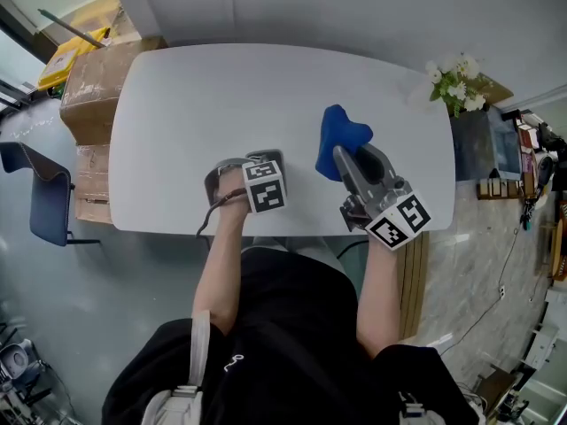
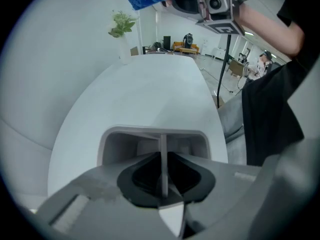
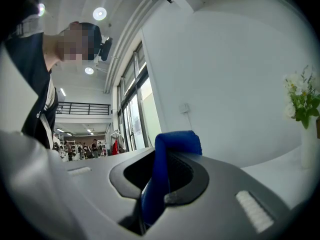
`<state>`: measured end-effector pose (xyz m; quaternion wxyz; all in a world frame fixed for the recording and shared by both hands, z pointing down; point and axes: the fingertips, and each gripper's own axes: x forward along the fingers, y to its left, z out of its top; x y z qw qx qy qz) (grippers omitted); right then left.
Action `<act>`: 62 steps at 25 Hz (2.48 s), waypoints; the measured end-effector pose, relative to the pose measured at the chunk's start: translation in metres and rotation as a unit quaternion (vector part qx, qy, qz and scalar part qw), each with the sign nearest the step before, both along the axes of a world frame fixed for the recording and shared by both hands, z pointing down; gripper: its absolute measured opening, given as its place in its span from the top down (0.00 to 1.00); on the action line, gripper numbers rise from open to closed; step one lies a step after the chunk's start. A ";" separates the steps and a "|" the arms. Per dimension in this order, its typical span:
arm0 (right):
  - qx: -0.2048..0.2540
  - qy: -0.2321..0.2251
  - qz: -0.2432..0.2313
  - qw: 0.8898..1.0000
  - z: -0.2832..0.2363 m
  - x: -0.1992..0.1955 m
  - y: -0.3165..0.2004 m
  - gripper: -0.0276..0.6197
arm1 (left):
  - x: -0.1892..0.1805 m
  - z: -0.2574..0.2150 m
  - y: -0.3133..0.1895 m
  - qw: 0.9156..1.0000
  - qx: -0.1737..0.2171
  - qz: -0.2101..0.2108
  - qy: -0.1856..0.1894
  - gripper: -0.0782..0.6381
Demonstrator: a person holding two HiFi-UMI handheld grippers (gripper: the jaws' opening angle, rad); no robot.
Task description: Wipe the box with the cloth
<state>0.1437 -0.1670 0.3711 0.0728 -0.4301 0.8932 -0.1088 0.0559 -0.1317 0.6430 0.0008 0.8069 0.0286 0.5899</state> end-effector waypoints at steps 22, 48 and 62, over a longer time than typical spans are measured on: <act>0.010 -0.006 -0.011 1.000 -0.009 -0.004 0.002 0.87 | 0.008 -0.009 -0.007 0.998 0.062 -0.016 0.015 0.79; 0.002 0.075 0.084 0.994 -0.023 -0.060 -0.020 0.87 | -0.028 -0.264 -0.065 0.786 0.232 -0.324 0.473 0.88; 0.033 0.088 0.128 0.987 -0.043 -0.056 -0.012 0.88 | -0.039 -0.309 -0.065 0.688 0.312 -0.408 0.513 0.89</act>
